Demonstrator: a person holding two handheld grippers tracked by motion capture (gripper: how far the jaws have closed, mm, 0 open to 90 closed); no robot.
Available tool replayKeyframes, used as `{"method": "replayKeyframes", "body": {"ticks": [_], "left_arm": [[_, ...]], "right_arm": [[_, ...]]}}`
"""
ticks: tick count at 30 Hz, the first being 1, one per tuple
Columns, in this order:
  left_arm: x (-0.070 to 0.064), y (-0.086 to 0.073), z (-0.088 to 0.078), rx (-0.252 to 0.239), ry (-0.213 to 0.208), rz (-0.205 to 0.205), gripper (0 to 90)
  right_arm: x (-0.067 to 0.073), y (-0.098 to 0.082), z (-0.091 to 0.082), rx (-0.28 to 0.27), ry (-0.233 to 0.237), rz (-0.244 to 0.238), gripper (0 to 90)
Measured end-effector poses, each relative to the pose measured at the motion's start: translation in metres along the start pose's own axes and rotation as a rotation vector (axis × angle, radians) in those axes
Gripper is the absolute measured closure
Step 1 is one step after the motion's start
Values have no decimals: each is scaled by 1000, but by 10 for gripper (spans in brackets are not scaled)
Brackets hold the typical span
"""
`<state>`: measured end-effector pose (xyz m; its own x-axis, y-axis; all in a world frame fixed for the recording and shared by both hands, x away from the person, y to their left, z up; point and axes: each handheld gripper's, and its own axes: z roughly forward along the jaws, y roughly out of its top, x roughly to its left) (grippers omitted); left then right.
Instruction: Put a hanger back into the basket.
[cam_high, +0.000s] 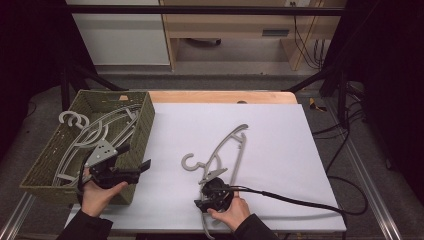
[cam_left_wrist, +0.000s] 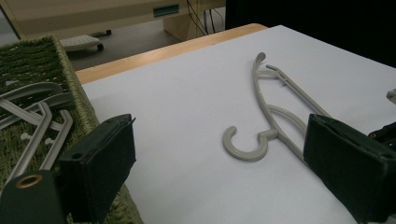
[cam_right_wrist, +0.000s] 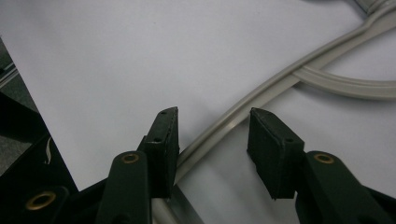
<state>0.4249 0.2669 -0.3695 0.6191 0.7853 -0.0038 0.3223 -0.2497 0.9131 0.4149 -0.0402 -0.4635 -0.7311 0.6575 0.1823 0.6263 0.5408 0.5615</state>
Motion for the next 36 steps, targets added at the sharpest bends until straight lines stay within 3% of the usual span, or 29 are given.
{"method": "replayKeyframes", "body": {"ticks": [4, 12, 17, 23, 33, 36], "left_arm": [[0, 0, 0, 2, -1, 0, 88], [-1, 0, -1, -2, -8, 4, 86], [-1, -1, -1, -7, -13, 5, 84], [-2, -1, -1, -7, -15, 7, 84], [-2, -2, 0, 0, -13, 7, 85], [-3, -2, 1, 2, -15, 12, 85]], "right_arm": [[-7, -4, -7, 18, -7, 5, 581], [-29, -20, -25, 29, 4, 65, 647], [-42, -32, -38, 40, -39, 89, 702], [-54, -41, -49, 51, -50, 137, 734], [-75, -56, -69, 55, -156, 162, 799], [-79, -57, -69, 46, -186, 164, 742]]}}
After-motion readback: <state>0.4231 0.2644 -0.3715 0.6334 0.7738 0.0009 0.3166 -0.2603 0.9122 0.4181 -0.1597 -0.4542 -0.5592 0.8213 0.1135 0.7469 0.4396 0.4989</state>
